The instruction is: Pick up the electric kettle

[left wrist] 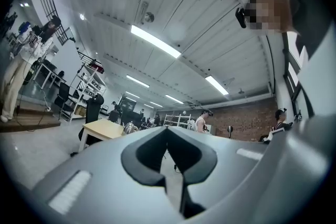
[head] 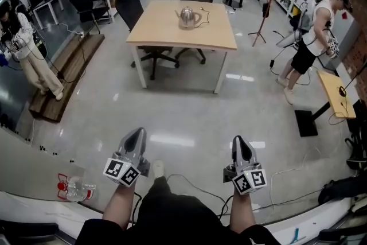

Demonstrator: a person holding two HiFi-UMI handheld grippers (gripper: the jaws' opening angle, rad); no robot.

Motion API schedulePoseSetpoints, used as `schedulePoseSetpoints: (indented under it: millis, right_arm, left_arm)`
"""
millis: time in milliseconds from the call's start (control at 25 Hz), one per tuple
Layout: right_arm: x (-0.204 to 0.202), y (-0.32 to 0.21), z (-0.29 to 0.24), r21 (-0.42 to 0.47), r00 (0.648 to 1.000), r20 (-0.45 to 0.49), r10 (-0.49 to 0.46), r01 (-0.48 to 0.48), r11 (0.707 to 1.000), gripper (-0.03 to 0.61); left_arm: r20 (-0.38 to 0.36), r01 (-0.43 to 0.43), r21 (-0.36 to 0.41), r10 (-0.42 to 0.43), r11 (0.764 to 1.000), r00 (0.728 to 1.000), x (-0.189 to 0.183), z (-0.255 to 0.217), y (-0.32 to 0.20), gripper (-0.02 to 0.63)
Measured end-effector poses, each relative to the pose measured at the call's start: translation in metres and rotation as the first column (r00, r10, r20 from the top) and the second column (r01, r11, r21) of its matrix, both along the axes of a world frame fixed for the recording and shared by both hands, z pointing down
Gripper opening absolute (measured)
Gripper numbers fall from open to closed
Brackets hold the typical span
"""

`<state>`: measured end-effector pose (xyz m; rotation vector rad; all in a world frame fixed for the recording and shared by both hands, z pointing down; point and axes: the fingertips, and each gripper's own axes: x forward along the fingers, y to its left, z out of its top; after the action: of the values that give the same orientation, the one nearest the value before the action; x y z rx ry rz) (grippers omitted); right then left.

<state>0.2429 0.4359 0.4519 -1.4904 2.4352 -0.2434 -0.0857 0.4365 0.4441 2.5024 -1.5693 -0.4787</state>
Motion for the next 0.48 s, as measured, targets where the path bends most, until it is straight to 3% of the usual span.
schedulePoseSetpoints:
  millis: [280,480]
  right_arm:
    - [-0.007,-0.029,-0.007,0.028,0.999,-0.032,-0.014,0.015,0.999,0.003]
    - [-0.002,-0.071,-0.015,0.043,0.999,-0.025,0.035,-0.034,0.998,0.003]
  left_arm:
    - [-0.011,-0.016,0.002,0.016,1.000,1.000,-0.005,0.002,-0.044,-0.002]
    - [-0.025,-0.029,0.022,0.030,0.999,0.999,-0.014,-0.001,-0.091,-0.002]
